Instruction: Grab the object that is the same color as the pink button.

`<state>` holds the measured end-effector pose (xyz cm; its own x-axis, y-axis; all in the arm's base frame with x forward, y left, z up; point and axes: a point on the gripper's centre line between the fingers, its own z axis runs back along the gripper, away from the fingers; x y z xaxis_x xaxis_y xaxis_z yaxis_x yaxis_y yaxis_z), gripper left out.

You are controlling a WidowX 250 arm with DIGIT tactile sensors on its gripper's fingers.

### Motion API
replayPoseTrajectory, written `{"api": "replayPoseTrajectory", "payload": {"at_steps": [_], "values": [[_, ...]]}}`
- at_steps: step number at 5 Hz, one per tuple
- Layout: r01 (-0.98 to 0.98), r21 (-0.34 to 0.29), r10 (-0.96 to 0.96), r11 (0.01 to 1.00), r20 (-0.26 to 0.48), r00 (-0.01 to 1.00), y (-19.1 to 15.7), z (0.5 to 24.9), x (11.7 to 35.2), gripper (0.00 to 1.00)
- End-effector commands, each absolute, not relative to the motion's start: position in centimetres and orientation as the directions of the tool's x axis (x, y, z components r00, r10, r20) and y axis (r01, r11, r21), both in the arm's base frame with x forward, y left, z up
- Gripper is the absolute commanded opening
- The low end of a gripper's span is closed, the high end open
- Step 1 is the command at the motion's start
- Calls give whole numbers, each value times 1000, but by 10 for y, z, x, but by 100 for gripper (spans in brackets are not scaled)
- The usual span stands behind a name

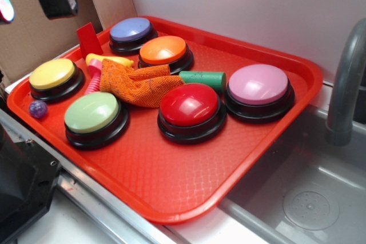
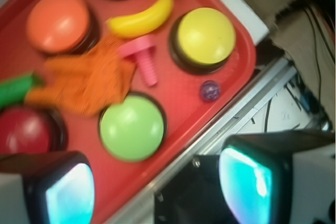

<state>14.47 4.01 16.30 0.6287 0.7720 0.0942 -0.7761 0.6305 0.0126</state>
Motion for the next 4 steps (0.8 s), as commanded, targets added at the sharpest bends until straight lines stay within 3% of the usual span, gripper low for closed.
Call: {"api": "replayPoseTrajectory", "payload": {"at_steps": [1,2,3,4], "values": [[-959,1,949,283,143,280,83,129,164,100],[-984,6,969,180,174,178,94,110,173,100],[-985,-4,967,170,192,166,104,85,184,100],[-980,-51,965,190,192,177,104,67,194,100]]}}
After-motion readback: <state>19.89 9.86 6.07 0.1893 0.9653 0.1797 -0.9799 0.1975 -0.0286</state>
